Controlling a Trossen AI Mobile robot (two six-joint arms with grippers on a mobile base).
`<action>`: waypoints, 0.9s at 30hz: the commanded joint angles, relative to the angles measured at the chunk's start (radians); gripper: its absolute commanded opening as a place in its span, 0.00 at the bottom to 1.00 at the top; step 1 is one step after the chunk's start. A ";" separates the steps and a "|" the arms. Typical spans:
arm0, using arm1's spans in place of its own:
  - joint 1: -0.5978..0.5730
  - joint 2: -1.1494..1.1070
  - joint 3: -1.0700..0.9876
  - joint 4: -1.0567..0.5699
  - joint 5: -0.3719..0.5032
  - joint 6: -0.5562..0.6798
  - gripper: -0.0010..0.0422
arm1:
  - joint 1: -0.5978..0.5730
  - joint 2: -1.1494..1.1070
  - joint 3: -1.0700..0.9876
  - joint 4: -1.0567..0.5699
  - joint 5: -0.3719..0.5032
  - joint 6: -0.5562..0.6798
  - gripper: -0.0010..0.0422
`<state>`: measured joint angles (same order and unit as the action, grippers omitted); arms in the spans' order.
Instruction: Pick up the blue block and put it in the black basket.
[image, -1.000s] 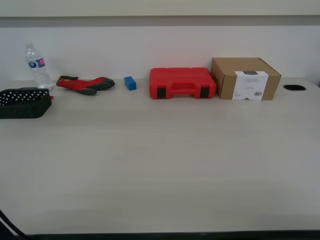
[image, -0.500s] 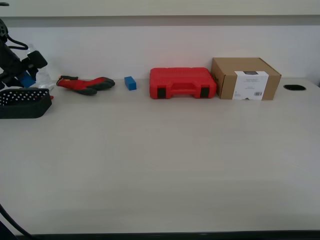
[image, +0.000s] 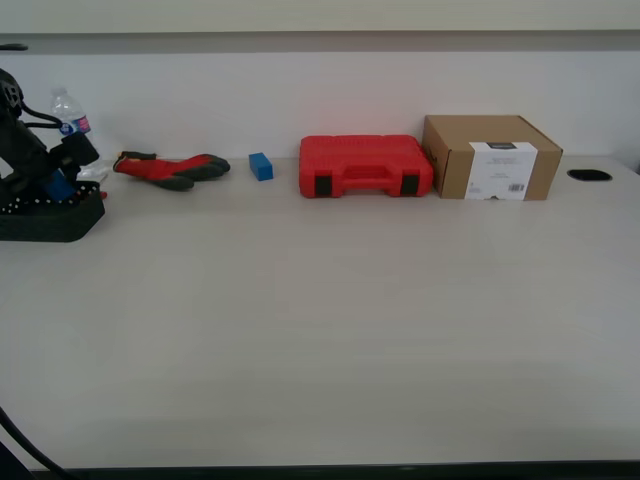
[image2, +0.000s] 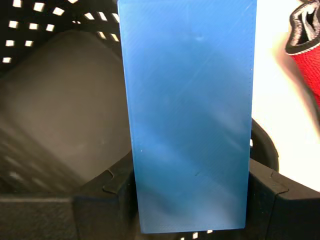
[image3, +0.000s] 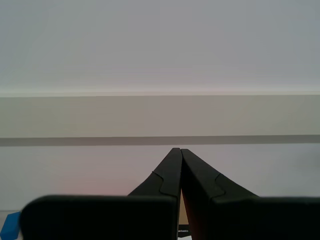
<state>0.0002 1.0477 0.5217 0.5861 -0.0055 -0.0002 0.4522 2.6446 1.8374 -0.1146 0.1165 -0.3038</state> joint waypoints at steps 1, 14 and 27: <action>0.001 0.000 0.002 0.004 0.000 0.000 0.02 | 0.000 0.000 0.011 -0.011 0.019 -0.015 0.17; 0.001 0.000 0.002 0.004 0.000 0.000 0.02 | 0.000 -0.001 0.086 -0.151 0.072 -0.086 0.55; 0.001 0.000 0.002 -0.006 0.000 0.000 0.02 | -0.020 -0.001 0.238 -0.222 0.109 -0.037 0.02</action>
<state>0.0010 1.0477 0.5217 0.5781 -0.0055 -0.0002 0.4324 2.6442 2.0754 -0.3359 0.2214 -0.3424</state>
